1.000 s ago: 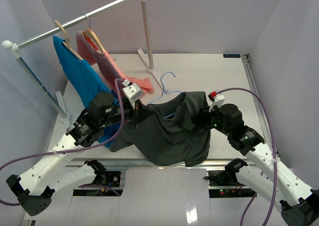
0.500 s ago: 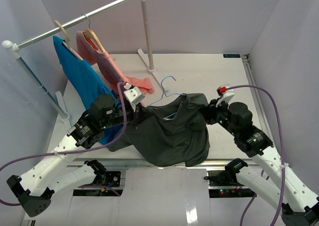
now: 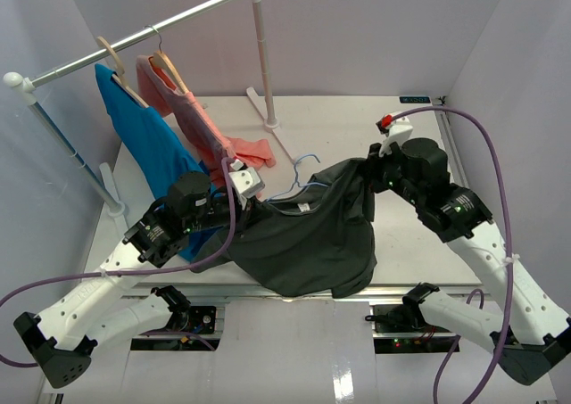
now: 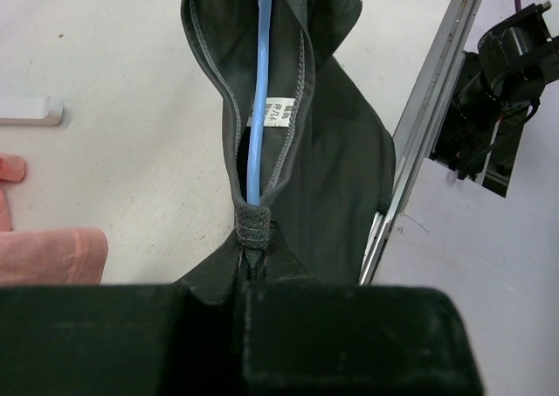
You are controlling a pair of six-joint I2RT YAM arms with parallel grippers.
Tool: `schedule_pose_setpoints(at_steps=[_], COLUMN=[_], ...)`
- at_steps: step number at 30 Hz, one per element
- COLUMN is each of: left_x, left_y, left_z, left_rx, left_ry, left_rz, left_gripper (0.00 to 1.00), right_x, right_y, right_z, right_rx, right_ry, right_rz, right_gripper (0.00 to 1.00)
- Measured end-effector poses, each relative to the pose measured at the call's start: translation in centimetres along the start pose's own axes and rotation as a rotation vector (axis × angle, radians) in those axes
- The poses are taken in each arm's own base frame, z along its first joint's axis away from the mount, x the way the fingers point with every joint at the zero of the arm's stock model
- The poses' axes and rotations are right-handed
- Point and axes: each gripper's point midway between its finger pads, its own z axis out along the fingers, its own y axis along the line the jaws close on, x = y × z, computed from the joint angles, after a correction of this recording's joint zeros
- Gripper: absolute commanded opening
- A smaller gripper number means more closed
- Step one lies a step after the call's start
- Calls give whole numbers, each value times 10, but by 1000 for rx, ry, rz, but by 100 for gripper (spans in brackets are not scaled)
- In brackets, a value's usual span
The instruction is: Place the t-shirt on the hanger
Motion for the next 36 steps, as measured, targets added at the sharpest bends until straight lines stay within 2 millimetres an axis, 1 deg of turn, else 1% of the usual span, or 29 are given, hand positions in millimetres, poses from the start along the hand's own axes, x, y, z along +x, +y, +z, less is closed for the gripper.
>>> schedule_pose_setpoints(at_steps=[1, 3, 4, 7, 10, 14, 18, 22, 24, 26, 30, 33, 36], left_x=[0, -1, -1, -2, -3, -5, -14, -18, -18, -19, -19, -19, -19], left_y=[-1, -2, -2, -3, -2, 1, 3, 3, 3, 1, -7, -18, -30], left_z=[-1, -2, -3, -5, -6, -6, -8, -9, -9, -9, -9, -10, -10], left_rx=[4, 6, 7, 6, 0, -21, -42, -47, -46, -35, 9, 76, 147], left_ry=[-1, -2, -3, -6, -8, -8, -28, -41, -41, -42, -45, -49, -53], left_rz=[1, 2, 2, 3, 2, -7, -22, -40, -44, -44, -42, -34, -19], left_gripper=[0, 0, 0, 0, 0, 0, 0, 0, 0, 0, 0, 0, 0], right_x=[7, 16, 20, 25, 24, 16, 11, 23, 29, 30, 21, 9, -5], right_y=[-2, -7, -9, -12, -7, 1, 5, 11, 17, 26, 45, 69, 91], right_z=[4, 6, 7, 5, -2, -11, -22, -29, -30, -31, -38, -49, -65], right_rx=[12, 33, 42, 55, 21, -25, -55, -107, -151, -207, -336, -485, -626], right_ry=[30, 69, 87, 110, 105, 80, 45, 37, 41, 37, -19, -91, -174], right_rz=[-5, -14, -18, -25, -27, -23, -22, -40, -60, -85, -156, -223, -274], right_gripper=[18, 35, 41, 50, 57, 59, 57, 54, 55, 57, 64, 68, 72])
